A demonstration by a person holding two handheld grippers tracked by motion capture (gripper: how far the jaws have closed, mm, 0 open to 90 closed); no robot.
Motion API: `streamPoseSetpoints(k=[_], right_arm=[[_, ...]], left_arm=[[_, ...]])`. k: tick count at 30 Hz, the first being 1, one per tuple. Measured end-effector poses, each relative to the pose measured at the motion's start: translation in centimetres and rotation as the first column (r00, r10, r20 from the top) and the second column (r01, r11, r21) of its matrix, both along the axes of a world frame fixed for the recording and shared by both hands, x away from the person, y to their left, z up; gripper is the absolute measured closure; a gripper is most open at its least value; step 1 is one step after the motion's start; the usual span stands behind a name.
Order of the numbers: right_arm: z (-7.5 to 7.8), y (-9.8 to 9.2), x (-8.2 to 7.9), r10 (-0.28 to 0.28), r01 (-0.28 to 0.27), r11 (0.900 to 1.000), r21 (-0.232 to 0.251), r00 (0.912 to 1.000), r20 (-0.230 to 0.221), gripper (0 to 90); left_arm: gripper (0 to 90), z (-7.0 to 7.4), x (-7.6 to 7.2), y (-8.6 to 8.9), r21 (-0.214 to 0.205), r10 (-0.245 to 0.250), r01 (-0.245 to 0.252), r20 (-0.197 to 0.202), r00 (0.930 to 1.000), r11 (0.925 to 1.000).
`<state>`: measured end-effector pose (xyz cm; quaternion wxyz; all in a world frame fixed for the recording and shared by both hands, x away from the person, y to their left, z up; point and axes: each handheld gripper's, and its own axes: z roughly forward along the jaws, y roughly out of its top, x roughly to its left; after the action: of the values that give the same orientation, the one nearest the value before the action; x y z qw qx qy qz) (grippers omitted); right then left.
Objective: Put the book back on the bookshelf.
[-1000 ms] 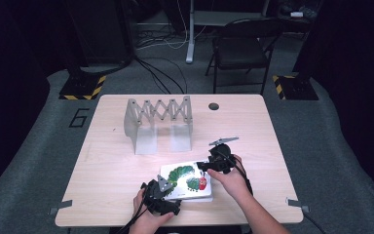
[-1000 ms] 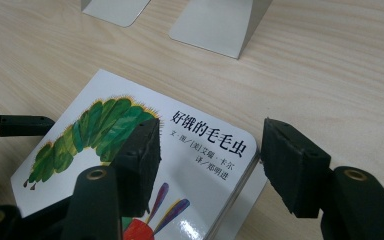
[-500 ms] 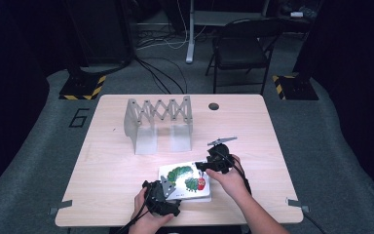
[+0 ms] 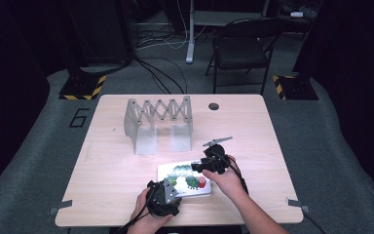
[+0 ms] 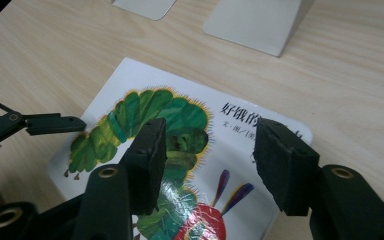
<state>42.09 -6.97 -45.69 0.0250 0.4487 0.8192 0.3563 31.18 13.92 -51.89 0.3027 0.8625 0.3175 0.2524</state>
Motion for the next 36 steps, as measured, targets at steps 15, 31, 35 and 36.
streamPoseSetpoints(k=[15, 31, 35, 36], right_arm=[[-1.4, -1.4, 2.8, -0.071, 0.071, 0.9973, -0.019, 0.9966, -0.042, 36.8], [-2.8, -1.6, 4.9, -0.069, 0.075, 0.9965, 0.035, 0.9848, -0.160, 34.5], [-3.1, -1.2, 4.9, -0.044, 0.050, 0.9983, 0.031, 0.9851, -0.166, 34.6], [-3.2, -1.2, 4.9, -0.037, 0.043, 0.9986, 0.032, 0.9855, -0.165, 34.5]], left_arm=[[18.1, -0.2, 0.4, 1.1, -0.019, -0.046, 0.046, 0.017, 0.9988, 0.9988], [18.1, -0.5, 0.4, 1.6, -0.045, -0.060, 0.062, 0.038, 0.9974, 0.9971], [18.1, -0.6, 0.4, 1.6, -0.047, -0.063, 0.065, 0.038, 0.9973, 0.9968], [18.1, -0.6, 0.4, 1.6, -0.048, -0.063, 0.065, 0.039, 0.9972, 0.9967]])
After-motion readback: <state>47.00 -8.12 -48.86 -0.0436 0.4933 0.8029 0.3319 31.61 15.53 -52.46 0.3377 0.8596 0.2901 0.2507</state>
